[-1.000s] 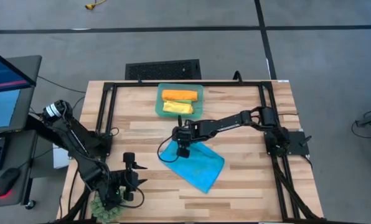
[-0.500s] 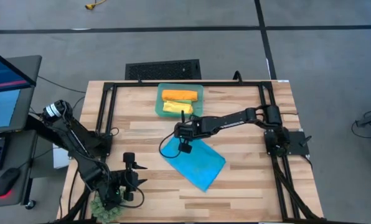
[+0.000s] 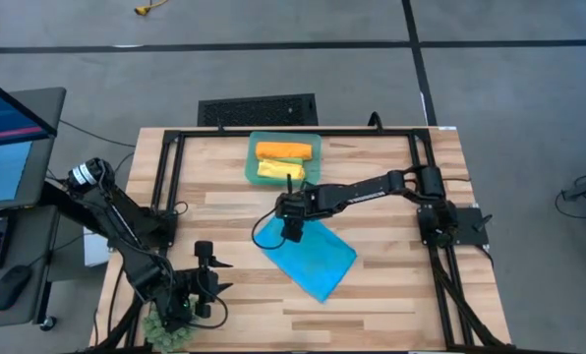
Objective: Roll microfiber towels into tight, uniform cylinder then place into a basket
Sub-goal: Fold the blue towel
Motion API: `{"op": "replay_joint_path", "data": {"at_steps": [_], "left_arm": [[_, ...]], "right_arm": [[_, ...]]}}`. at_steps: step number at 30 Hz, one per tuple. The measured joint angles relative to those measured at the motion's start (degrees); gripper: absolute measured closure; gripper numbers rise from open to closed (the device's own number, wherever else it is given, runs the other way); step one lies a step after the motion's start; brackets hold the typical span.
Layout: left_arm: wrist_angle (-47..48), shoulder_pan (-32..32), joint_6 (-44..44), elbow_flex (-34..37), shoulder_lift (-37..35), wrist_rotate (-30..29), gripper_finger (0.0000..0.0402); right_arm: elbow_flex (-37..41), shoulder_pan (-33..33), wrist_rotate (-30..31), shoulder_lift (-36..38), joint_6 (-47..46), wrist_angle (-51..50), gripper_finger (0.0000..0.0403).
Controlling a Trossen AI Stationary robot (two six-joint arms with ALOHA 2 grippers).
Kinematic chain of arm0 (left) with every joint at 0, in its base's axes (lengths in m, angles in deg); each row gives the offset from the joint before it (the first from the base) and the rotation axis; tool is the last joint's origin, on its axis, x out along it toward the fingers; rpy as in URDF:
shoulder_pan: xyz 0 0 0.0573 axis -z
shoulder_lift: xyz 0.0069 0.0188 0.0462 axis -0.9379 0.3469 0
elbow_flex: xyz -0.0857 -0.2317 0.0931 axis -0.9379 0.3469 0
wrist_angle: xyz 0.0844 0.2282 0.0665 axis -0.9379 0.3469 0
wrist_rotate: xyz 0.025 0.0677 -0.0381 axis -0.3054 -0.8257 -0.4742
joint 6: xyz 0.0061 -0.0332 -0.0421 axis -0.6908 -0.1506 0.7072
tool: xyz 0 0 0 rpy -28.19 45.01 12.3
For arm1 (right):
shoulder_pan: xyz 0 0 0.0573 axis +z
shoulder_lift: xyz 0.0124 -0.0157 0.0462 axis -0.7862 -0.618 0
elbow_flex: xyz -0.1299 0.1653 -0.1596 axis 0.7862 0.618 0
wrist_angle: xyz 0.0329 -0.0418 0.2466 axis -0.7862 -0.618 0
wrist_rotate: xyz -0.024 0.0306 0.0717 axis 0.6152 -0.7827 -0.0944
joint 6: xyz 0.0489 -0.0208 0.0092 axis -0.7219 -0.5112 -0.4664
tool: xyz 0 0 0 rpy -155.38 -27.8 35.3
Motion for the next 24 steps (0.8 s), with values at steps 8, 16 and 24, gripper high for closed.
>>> {"op": "replay_joint_path", "data": {"at_steps": [8, 16, 24], "left_arm": [[0.0, 0.0, 0.4, 0.0, 0.0, 0.0, 0.0194], [0.4, 0.0, 1.9, 0.0, 0.0, 0.0, 0.0194], [-0.2, -1.2, 1.8, 0.0, 3.3, -3.9, 0.0194]], "right_arm": [[0.0, 1.5, 0.4, 10.9, -2.7, -11.6, 0.0178], [6.2, 13.0, 0.2, 18.0, -10.2, -14.3, 0.0193], [11.2, 25.7, 10.5, 16.6, -24.1, -9.2, 0.0215]]}}
